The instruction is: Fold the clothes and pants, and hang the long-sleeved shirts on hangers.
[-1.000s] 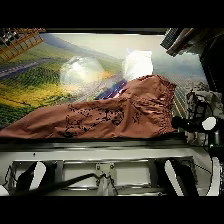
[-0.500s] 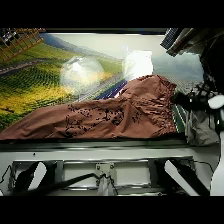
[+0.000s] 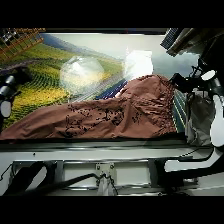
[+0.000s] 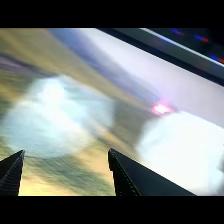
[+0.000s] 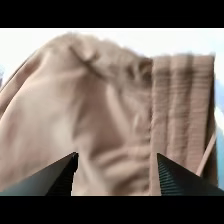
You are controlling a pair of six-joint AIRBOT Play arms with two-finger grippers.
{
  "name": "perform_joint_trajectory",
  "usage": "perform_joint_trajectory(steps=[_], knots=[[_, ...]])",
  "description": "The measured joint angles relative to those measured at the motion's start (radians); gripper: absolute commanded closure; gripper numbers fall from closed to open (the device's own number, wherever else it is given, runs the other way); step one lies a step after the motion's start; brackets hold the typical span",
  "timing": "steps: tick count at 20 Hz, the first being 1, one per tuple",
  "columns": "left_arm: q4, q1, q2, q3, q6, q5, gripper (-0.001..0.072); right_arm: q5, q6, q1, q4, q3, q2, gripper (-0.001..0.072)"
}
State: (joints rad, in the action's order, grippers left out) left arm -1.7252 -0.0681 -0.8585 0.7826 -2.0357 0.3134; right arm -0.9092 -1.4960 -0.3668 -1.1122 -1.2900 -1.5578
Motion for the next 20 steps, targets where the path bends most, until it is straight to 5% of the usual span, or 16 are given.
perform_joint_trajectory(steps=[8,18,20], knots=[[0.101,0.118,-0.005,0.008,0.049,0.024,0.0171,0.03,-0.089,0.0,-0.142,-0.122,-0.129,0.0127],[0.657,0.162,-0.18,0.225,0.61,0.312,0.0171,0.069,-0.119,0.0,-0.179,-0.146,-0.219,0.0069],[0.756,0.163,-0.218,0.248,0.687,0.336,0.0171,0.08,-0.113,0.0,-0.156,-0.147,-0.23,0.0141]])
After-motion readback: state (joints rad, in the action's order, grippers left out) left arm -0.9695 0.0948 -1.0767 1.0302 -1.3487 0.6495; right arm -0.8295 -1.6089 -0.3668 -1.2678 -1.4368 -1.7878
